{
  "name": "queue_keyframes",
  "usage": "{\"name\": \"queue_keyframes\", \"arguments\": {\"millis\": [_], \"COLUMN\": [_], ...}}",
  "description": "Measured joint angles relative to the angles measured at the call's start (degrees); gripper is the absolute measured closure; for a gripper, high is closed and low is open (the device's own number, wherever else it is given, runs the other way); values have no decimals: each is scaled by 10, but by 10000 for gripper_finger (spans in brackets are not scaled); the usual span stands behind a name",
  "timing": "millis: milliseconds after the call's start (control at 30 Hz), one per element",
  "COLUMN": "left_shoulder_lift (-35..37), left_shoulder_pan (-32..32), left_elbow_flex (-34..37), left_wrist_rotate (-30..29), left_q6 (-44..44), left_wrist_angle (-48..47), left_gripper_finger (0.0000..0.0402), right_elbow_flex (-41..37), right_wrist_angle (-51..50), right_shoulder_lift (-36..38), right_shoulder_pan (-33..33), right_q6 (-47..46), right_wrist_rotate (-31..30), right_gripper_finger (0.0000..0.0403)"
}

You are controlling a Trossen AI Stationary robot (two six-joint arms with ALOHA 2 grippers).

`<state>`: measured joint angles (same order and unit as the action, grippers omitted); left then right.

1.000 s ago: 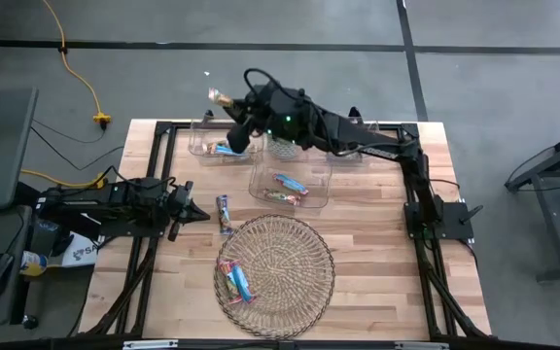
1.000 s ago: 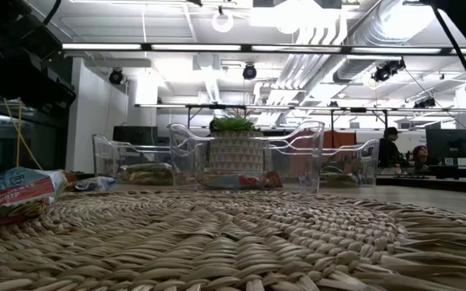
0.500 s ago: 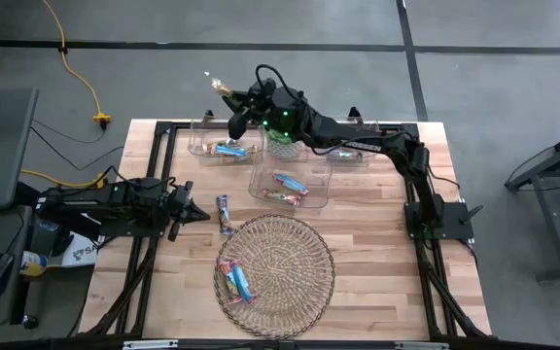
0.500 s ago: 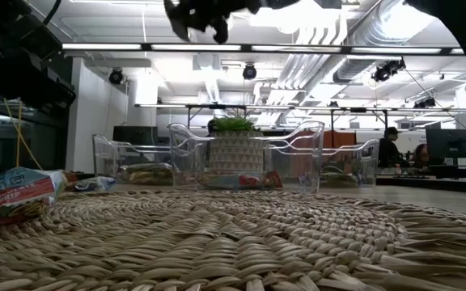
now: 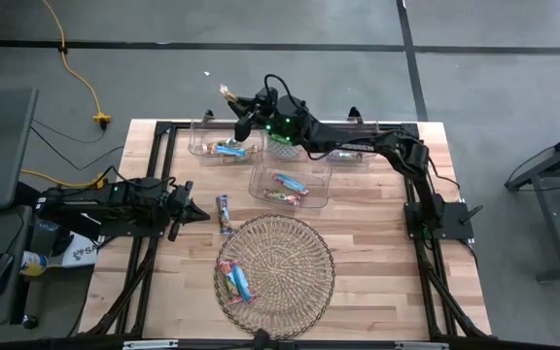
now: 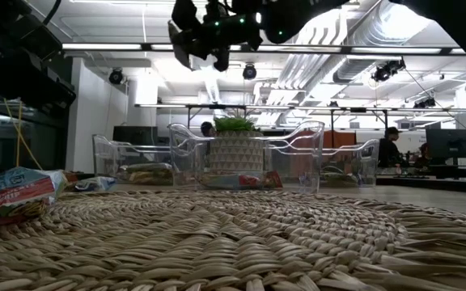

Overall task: Pick and place Granola Bars by type
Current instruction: Put the yellow granola bar into the top left transparent bin

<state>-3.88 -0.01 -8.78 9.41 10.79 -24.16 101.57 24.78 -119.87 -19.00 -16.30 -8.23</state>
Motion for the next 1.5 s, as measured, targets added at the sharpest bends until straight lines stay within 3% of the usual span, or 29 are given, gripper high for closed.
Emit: {"name": "queue_keyframes", "arguments": {"millis": [267,633,733,967,1500], "left_shoulder_lift": [0,0,0,0,0], "left_shoulder_pan": [0,0,0,0,0], "left_elbow_flex": [0,0,0,0,0], "left_wrist_rotate": [1,1,0,-1,0], "left_q6": [0,0,0,0,0], "left_wrist_angle": [0,0,0,0,0], "left_gripper_finger": [401,401,401,401,401], "right_elbow_flex": [91,335,309,299,298], "right_wrist_angle": [-9,-201,-183,-268,-429], "right_shoulder_lift": [-81,-224,-230,-236,-236], "right_shoulder_pan": [-2,-12,-17,-27,-35], "right_q6": [0,13,6,-1,-100], "right_wrist_rotate": [32,92,113,136,103], "right_gripper_finger": [318,318,318,318,318]}}
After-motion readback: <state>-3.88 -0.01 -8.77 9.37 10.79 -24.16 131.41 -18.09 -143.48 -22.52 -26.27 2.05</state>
